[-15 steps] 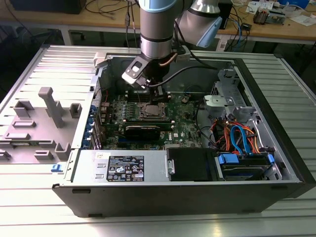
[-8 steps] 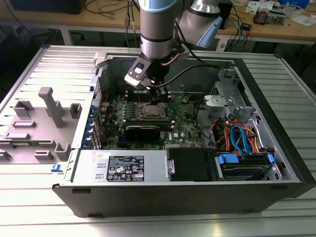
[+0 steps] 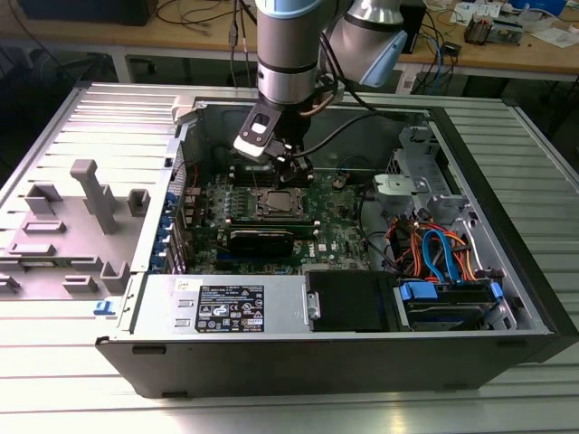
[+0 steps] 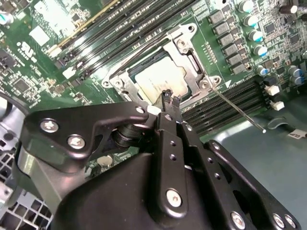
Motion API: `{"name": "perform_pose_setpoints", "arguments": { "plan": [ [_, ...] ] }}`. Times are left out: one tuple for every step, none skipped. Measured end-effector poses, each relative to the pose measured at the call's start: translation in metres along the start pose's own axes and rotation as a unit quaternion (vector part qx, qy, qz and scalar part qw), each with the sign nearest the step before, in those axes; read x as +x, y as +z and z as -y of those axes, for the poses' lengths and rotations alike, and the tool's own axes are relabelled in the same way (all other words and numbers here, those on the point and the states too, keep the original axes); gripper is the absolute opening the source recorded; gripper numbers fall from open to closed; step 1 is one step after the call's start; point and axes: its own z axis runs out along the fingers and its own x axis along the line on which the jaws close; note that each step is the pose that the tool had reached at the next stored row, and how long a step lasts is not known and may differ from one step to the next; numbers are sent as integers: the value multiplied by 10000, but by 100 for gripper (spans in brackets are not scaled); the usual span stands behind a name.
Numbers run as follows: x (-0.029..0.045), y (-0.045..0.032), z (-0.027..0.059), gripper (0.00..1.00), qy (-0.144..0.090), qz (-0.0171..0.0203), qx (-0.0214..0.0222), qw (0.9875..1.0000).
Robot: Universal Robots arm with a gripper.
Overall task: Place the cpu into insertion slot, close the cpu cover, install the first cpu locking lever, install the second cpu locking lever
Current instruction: 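Install the first cpu locking lever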
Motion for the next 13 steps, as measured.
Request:
{"name": "perform_pose_setpoints", "arguments": {
  "plan": [
    [0,-12,0,11,-29,-1,0,10000],
    [0,-12,0,11,-55,-2,-1,10000],
    [1,-12,-1,11,-177,-5,-1,9998],
    [0,-13,0,11,-260,-7,0,9997],
    [0,-13,0,11,-361,-9,2,9993],
    [0,-13,0,11,-497,-12,2,9988],
    [0,-13,0,11,-584,-14,3,9983],
    [0,-14,0,11,-710,-17,4,9975],
    [0,-14,0,11,-799,-19,4,9968],
    [0,-13,0,11,-938,-22,5,9956],
    [0,-13,0,11,-1078,-26,6,9942],
    [0,-14,0,11,-1173,-28,7,9931],
    [0,-13,0,11,-1263,-30,7,9920]
  ]
}}
